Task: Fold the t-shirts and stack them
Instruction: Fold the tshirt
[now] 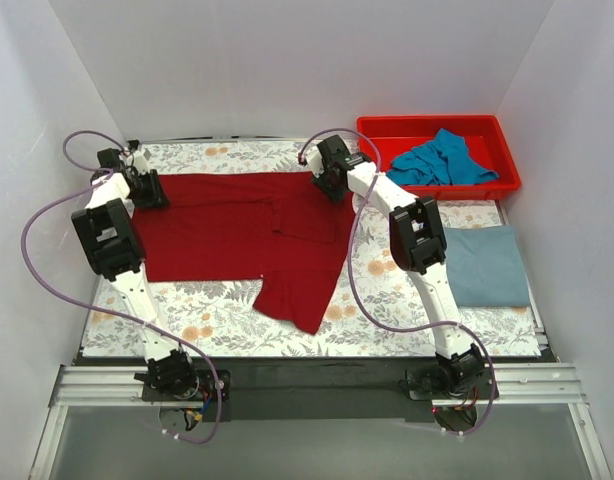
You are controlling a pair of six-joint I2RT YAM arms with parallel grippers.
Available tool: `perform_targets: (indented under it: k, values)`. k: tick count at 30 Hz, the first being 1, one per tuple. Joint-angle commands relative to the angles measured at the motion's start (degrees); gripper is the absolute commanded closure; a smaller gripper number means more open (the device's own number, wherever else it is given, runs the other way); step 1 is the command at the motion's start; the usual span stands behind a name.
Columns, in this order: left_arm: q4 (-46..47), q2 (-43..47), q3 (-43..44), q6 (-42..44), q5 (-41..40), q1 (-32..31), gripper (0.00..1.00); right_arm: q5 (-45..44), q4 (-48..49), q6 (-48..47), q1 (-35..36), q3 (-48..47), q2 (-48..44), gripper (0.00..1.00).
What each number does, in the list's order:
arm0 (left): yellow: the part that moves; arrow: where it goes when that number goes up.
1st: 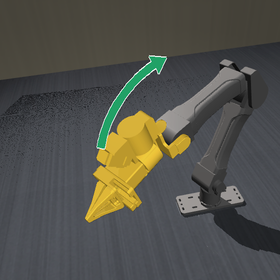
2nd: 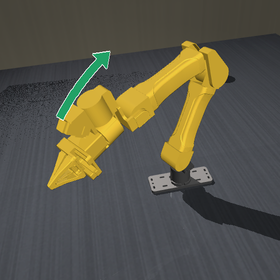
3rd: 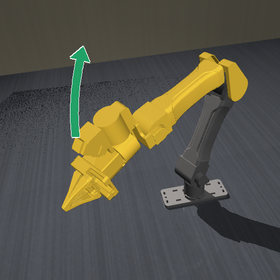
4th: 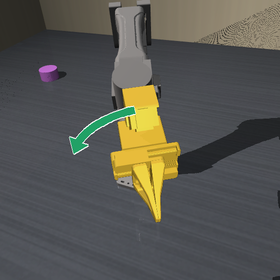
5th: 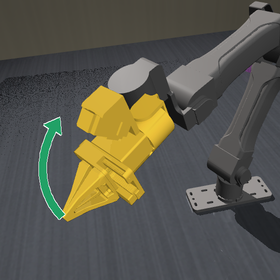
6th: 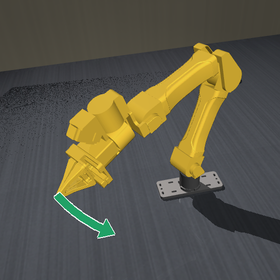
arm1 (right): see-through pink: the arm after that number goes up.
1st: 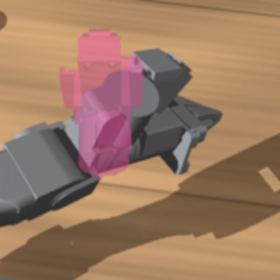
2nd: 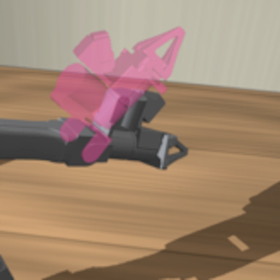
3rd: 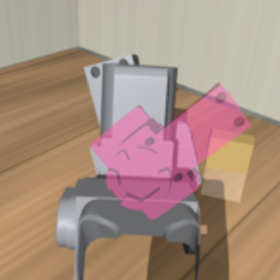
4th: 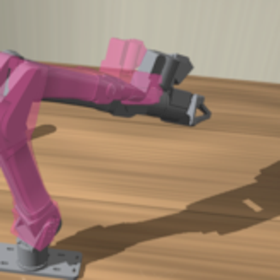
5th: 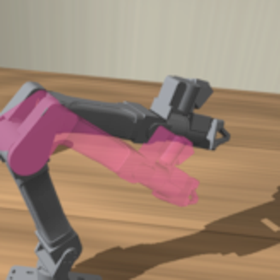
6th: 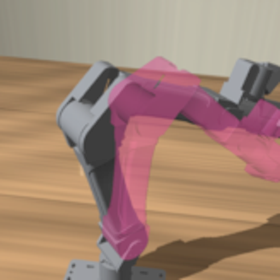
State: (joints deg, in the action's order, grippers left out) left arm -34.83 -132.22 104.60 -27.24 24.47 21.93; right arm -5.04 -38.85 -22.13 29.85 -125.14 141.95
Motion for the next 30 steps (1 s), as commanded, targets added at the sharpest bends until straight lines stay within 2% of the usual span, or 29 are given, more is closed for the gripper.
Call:
perform_targets:
  k: [1,4,8,9,10,12,13,15,16,19,20,21,23,27,28,30]
  values:
    - [-2.79,-6.11,6.47,-3.15,0.84,-0.40,0.69,-5.42,5.01,-3.44,-2.86,-4.57,6.23,0.64]
    - [-3.05,-6.47,9.91,-4.48,4.96,-0.75,0.63,-4.81,7.29,-5.46,-2.78,-6.87,6.15,0.61]
    - [-4.54,-0.51,8.35,-2.73,7.96,-1.63,0.54,0.82,7.47,-6.26,-2.16,-2.67,-3.59,0.49]
    - [-4.89,2.99,7.65,-2.03,8.31,-1.63,0.52,4.30,7.39,-6.95,-1.55,-0.39,-6.31,0.40]
    - [-5.51,5.20,6.94,-1.07,8.40,-1.63,0.50,6.25,7.39,-7.57,-1.20,1.72,-11.90,0.34]
    - [-8.40,10.98,4.84,4.81,8.84,-1.46,0.32,9.07,6.60,-9.84,0.38,7.77,-17.21,0.20]
    - [-9.11,12.94,3.78,7.09,9.02,-0.93,0.21,9.52,5.55,-10.73,1.08,9.29,-19.41,0.16]
    - [-13.31,15.76,2.54,13.25,11.46,0.38,0.17,11.45,0.31,-12.23,2.93,12.62,-24.69,0.06]
    - [-15.60,16.90,2.72,15.36,13.91,1.61,0.17,12.24,-1.39,-12.93,3.46,13.77,-27.23,0.05]
    - [-27.19,17.26,4.82,25.20,18.49,4.42,0.16,16.72,-7.88,-14.08,5.48,19.46,-31.54,0.04]
    - [-32.18,17.35,4.83,27.05,19.73,5.22,0.16,17.25,-8.86,-14.08,6.18,21.41,-32.60,0.06]
    - [-34.58,17.61,4.57,32.46,20.52,5.83,0.15,17.52,-9.40,-14.17,7.58,23.78,-33.66,0.12]
    - [-38.89,19.10,2.99,36.37,21.58,7.50,0.15,19.00,-10.54,-14.17,8.99,30.54,-36.91,0.17]
    - [-39.18,23.76,-6.84,41.65,20.36,8.30,0.21,17.97,-8.79,-12.24,14.27,41.28,-41.05,0.28]
    - [-38.65,24.64,-10.69,42.62,20.01,8.39,0.25,17.17,-7.92,-11.71,15.06,43.47,-41.31,0.30]
    - [-36.90,27.19,-13.88,43.41,18.86,8.39,0.27,14.54,-3.09,-9.96,16.29,48.31,-41.58,0.34]
